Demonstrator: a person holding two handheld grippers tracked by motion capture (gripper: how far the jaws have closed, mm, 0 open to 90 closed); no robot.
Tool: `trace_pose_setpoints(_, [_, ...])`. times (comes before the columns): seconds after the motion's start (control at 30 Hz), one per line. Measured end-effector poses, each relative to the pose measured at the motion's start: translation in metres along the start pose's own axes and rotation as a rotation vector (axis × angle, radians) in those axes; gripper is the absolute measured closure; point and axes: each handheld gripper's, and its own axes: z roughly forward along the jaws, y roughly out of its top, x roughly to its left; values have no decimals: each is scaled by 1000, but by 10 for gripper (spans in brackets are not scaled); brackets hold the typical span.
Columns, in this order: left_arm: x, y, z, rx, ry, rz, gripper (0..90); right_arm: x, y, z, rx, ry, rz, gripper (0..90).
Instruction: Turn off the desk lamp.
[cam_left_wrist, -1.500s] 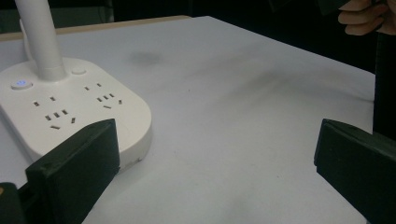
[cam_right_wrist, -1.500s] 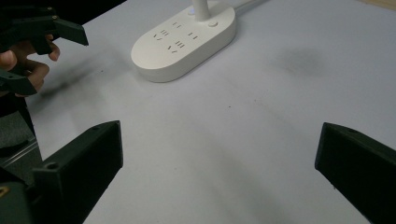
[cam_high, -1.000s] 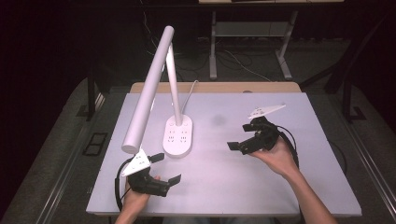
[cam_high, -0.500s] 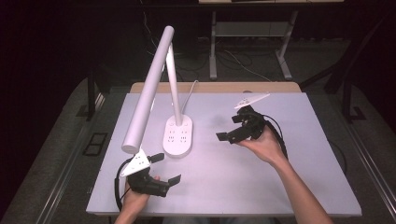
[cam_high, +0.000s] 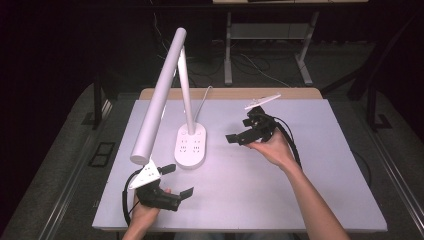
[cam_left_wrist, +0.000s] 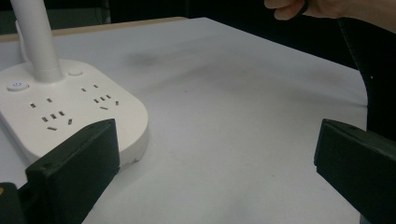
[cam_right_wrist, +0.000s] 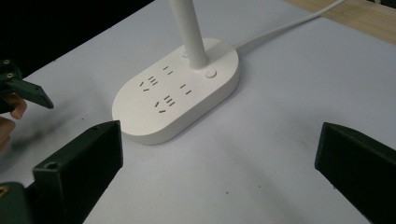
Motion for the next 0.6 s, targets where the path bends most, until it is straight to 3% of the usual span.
trace_pose_setpoints(0.37, [0,0,-1,-9,-1,-7,0,-1,17,27,1,25,0,9])
trace_pose_setpoints(0.4, [1,0,-1,-6,-1,-3,0,-1,21,32,10,32,-21,71])
trace_pose_setpoints(0.6, [1,0,-2,-11,-3,-7,0,2,31,47,-7,63,-26,153])
